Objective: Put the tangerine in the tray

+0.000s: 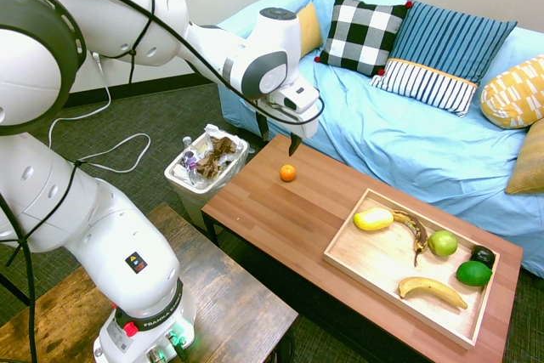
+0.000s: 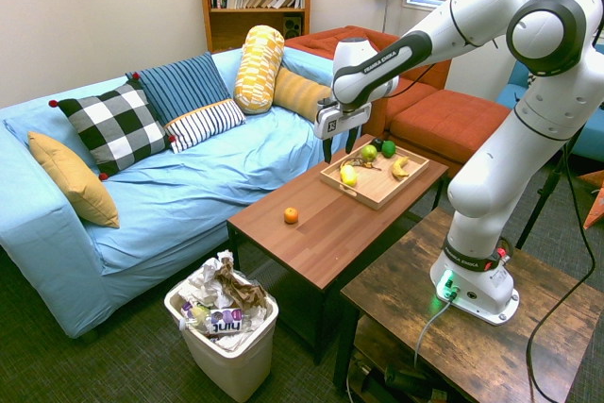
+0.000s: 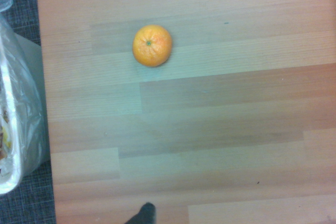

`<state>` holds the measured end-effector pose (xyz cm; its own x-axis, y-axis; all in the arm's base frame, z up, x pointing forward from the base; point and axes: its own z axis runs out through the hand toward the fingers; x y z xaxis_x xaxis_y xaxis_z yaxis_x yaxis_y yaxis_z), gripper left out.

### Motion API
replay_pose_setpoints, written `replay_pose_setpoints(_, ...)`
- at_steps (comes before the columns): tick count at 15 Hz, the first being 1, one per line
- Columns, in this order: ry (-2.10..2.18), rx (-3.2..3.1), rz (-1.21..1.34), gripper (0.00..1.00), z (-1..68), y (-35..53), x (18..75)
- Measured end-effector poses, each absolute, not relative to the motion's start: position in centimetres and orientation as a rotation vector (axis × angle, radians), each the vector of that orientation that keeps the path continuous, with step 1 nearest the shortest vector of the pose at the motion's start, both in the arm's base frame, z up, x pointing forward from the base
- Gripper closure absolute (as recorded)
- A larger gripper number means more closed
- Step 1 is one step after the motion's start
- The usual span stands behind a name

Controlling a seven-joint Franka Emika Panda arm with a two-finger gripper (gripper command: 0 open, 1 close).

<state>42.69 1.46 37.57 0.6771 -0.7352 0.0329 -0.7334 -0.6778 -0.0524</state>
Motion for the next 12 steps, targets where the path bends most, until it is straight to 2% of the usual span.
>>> replay_pose_setpoints(6,1.257,-2.815,-0.044,0.00,36.3,1.0,44.1)
replay_pose_setpoints(12,1.296,-2.805,-0.001,0.00,28.7,0.4,49.1)
